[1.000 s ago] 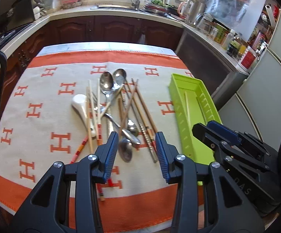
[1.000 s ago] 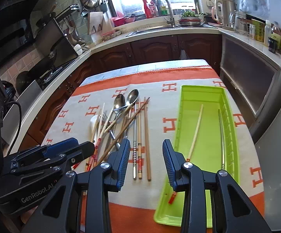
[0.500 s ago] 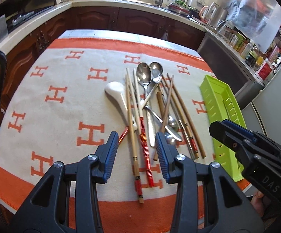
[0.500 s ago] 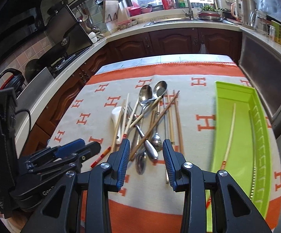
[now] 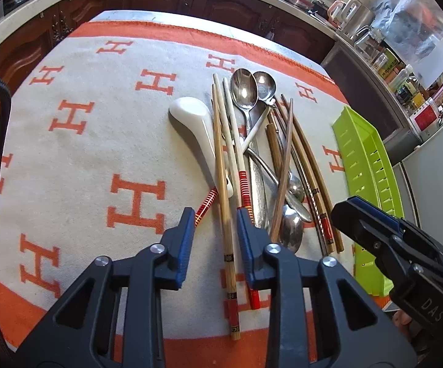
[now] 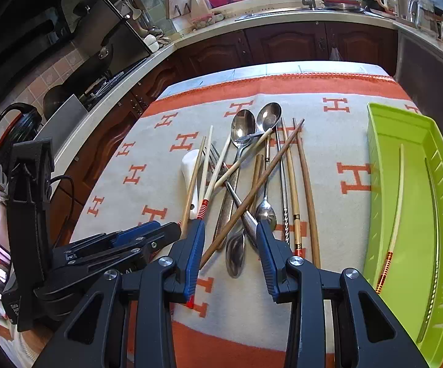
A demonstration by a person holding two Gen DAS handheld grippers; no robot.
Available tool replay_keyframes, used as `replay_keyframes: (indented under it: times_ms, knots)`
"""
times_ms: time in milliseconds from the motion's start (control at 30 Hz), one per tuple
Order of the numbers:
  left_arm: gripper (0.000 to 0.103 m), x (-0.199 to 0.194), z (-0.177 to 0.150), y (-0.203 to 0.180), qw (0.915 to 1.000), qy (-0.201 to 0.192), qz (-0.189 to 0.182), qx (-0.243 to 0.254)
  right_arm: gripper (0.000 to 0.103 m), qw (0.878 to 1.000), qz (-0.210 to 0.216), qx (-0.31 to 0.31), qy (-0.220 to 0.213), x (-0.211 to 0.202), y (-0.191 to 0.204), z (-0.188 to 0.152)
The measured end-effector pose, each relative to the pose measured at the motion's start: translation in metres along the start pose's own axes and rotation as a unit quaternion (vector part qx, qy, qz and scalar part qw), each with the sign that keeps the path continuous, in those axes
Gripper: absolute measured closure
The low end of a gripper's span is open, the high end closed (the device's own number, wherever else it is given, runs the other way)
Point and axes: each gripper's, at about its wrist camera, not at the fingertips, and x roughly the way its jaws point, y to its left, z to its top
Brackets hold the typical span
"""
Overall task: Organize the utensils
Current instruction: 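Lower the left tool onto a plain wooden chopstick and close it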
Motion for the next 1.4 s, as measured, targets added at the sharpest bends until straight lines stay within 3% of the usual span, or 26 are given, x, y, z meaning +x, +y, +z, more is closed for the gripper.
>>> replay_keyframes:
  times_ms: [300,800,1000,1400]
  knots:
    - [0.097,0.013,0.001,-0.006,0.9998,0.012,-0.001,0.016,0.068,1.0,0.006,0.004,0.014,0.018,-0.006,0.001]
    - [0.098,-0.001,0.004,0.009,0.9997,-0.011,-0.023,0.003,0.068,0.999,0.034,0.014,0.034,0.055,0.006,0.02]
    - [0.098,-0.012,0.008,0.025,0.9993,-0.028,-0.026,-0.006,0.08,0.995,0.061,0.047,0.066,0.088,0.008,0.031]
    - [0.098,-0.013,0.015,0.049,0.9986,-0.033,-0.034,-0.025,0.092,0.98,0.116,0.115,0.114,0.14,-0.007,0.049]
